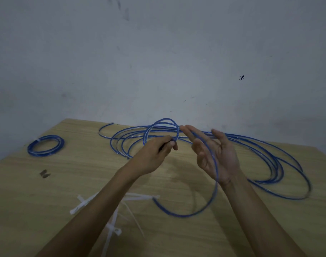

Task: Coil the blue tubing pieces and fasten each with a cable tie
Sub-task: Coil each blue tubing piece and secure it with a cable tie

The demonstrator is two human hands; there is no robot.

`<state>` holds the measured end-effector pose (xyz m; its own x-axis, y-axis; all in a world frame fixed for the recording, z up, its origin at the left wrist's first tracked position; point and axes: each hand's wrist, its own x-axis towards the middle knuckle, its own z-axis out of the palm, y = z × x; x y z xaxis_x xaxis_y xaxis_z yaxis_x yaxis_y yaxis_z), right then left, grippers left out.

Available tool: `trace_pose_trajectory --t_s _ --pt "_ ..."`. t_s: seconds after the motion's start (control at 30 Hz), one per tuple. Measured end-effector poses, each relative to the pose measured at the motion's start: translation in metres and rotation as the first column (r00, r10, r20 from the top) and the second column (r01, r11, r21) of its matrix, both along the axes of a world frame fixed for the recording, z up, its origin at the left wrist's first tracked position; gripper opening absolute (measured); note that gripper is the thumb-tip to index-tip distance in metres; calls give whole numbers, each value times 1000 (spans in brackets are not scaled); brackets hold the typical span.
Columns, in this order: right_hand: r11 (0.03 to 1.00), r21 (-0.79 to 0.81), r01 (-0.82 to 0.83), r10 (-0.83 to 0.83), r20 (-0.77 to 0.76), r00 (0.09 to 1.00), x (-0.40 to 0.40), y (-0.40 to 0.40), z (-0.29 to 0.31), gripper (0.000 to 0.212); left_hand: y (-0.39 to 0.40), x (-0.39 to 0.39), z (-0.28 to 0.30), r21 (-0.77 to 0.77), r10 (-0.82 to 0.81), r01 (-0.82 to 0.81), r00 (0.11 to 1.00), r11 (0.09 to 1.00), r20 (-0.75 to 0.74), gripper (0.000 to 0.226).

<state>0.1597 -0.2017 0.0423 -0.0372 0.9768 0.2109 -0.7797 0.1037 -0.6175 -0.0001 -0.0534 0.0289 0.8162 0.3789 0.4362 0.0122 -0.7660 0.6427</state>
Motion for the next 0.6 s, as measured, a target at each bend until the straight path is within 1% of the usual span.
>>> trace_pose_trajectory --t_s 0.03,0.07,0.1,0.17,0.23,0.3,0.33,0.37,0.43,0.47,0.53,0.6 --pt "998 -33 60 -58 64 996 -1 0 2 58 1 0 -1 43 7 -6 1000 999 -23 26" --pt "980 -69 185 -174 141 975 -2 1 5 56 1 0 -4 89 21 -17 999 996 -43 25" --pt "947 -86 311 -287 212 934 -4 2 8 53 0 2 -6 132 38 -30 998 991 -59 25" --pt "874 -100 476 -427 310 849 -9 6 12 42 -3 4 -9 226 62 -45 996 973 -70 24" --pt "791 -114 601 -508 425 749 -14 10 13 28 -5 7 -12 296 84 -64 995 953 -58 24" --pt "723 -109 683 -514 576 636 -18 12 10 26 -6 7 -12 293 104 -94 994 952 -19 23" --pt "719 -108 687 -500 605 619 -20 13 11 28 -6 6 -11 271 112 -110 994 956 9 23" --pt "730 -119 673 -491 595 637 -22 15 12 30 -7 5 -9 234 118 -123 992 964 33 24" --pt "758 -157 633 -479 525 704 -27 19 16 31 -8 3 -4 117 112 -120 991 986 77 26" --pt "766 -157 623 -475 515 714 -29 20 18 29 -10 3 -1 52 100 -105 990 993 101 26" --pt "782 -108 615 -457 572 681 -35 20 20 30 -15 4 5 -81 81 -70 986 994 147 28" --pt "792 -34 609 -431 675 598 -42 17 23 29 -22 5 11 -260 102 -52 978 964 182 30"
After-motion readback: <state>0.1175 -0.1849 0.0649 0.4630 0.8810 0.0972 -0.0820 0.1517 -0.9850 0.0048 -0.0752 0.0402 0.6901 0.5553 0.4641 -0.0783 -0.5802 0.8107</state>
